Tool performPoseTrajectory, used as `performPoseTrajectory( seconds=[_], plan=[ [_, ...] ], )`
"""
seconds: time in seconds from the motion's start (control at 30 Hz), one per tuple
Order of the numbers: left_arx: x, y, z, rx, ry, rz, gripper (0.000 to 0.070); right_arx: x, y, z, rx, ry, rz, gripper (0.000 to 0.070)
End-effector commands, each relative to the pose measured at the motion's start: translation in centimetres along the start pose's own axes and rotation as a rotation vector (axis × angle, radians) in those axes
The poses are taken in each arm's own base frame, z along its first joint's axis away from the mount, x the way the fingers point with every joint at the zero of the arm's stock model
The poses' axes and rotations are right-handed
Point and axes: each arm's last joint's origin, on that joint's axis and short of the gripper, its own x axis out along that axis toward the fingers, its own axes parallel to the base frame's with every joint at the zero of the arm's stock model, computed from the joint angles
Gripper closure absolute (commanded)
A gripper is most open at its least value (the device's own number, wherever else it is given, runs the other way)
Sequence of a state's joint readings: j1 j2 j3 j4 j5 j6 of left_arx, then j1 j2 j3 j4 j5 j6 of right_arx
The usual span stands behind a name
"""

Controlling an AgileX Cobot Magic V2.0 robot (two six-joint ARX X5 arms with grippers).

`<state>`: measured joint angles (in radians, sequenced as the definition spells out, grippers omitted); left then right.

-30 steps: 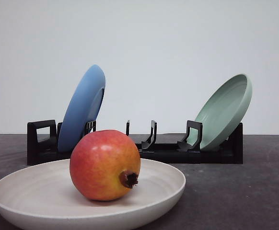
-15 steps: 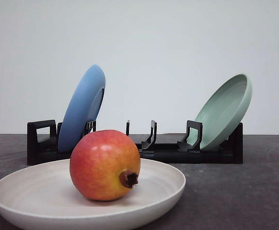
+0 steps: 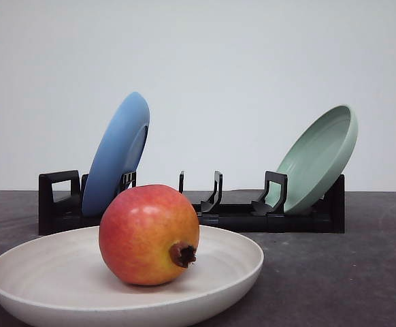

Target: Place pomegranate in white plate

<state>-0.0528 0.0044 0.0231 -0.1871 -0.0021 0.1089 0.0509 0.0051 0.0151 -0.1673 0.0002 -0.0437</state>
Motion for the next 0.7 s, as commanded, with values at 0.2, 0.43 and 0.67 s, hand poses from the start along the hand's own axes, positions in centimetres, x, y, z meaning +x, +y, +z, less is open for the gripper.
performPoseTrajectory(
  seconds=[0.2, 0.43, 0.67],
  plan=[
    [0.11, -0.03, -0.37, 0.006, 0.010, 0.000, 0.0700, 0.02, -0.01, 0.01, 0.018, -0.008, -0.002, 0.0653],
    [0.11, -0.03, -0.37, 0.006, 0.010, 0.000, 0.0700, 0.02, -0.01, 0.01, 0.017, -0.008, -0.002, 0.0653],
    [0.11, -0.03, -0.37, 0.006, 0.010, 0.000, 0.0700, 0.02, -0.01, 0.01, 0.017, -0.008, -0.002, 0.0653]
  ],
)
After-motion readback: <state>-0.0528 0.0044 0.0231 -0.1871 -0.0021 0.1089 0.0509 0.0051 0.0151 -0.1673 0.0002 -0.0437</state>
